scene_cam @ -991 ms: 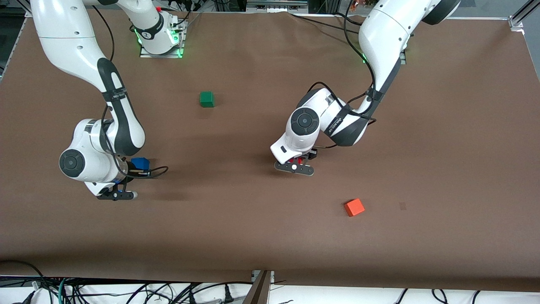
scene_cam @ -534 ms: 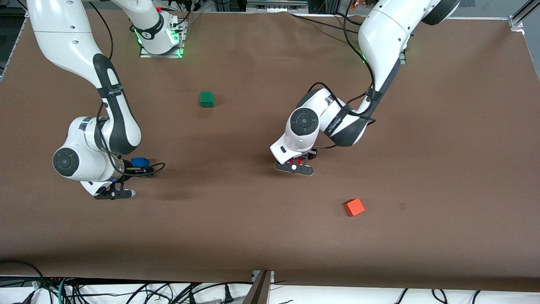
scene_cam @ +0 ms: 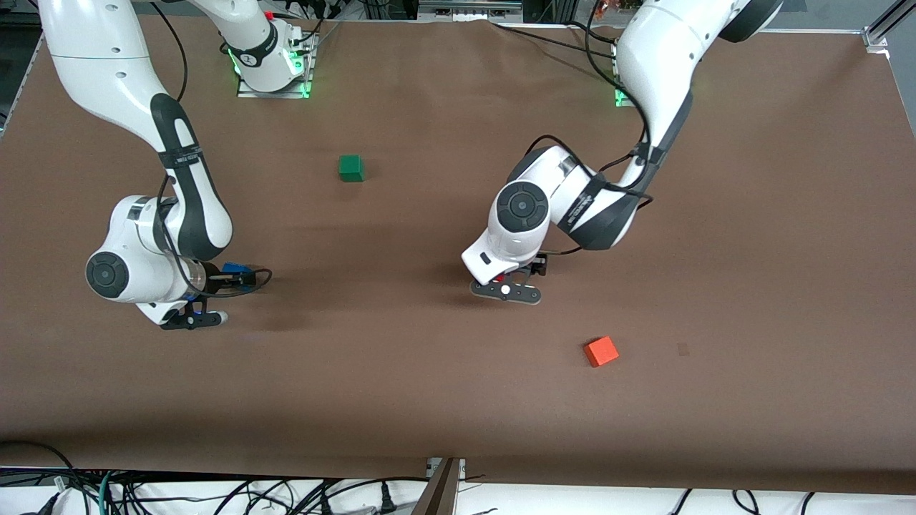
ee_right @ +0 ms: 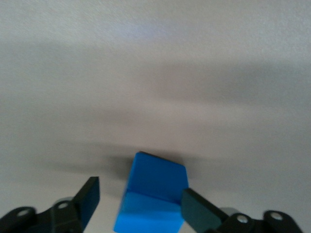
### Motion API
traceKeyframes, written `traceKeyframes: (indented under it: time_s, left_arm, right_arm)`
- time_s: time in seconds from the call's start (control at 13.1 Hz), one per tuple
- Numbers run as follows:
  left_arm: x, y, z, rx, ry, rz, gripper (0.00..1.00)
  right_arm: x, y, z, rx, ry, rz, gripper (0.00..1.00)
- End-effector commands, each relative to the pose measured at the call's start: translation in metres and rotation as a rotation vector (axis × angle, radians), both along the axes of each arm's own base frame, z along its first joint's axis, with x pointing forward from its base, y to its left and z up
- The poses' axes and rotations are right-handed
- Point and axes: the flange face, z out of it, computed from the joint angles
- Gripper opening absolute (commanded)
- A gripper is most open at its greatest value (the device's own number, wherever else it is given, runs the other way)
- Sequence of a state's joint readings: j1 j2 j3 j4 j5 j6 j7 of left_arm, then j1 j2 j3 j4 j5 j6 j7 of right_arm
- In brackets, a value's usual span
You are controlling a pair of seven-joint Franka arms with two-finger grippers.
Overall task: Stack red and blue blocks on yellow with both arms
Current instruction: 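Open the left gripper and withdraw it from the red cube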
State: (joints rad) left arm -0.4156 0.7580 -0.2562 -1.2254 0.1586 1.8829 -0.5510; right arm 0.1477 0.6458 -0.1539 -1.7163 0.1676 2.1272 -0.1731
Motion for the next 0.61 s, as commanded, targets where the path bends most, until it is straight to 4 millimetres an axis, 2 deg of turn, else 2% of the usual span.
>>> traceKeyframes:
  time_s: [0.0,0.08,0.15,0.3,0.38,0.53]
  left_arm:
    - [0.033,0.047,0.076,0.021,-0.031,0.088,1.0]
    - [0.048,0.078,0.105,0.007,-0.063,0.135,1.0]
    - [0.06,0.112,0.134,-0.005,-0.101,0.181,1.0]
    - [0.08,0.183,0.174,-0.019,-0.157,0.274,1.0]
    - [0.085,0.217,0.193,-0.026,-0.183,0.316,1.0]
    - [0.092,0.275,0.215,-0.027,-0.207,0.36,1.0]
  right_arm:
    - [-0.007,-0.001,-0.005,0.023,0.012,0.004,0.67]
    - [-0.007,-0.002,-0.006,0.023,0.014,0.003,0.61]
    - [-0.007,-0.002,-0.006,0.023,0.014,0.003,0.61]
    - [-0.006,-0.004,-0.004,0.022,0.009,-0.001,0.62]
    - [-0.003,-0.005,-0.001,0.024,0.002,-0.002,0.65]
    - [-0.003,-0.005,0.001,0.022,-0.001,-0.017,0.74]
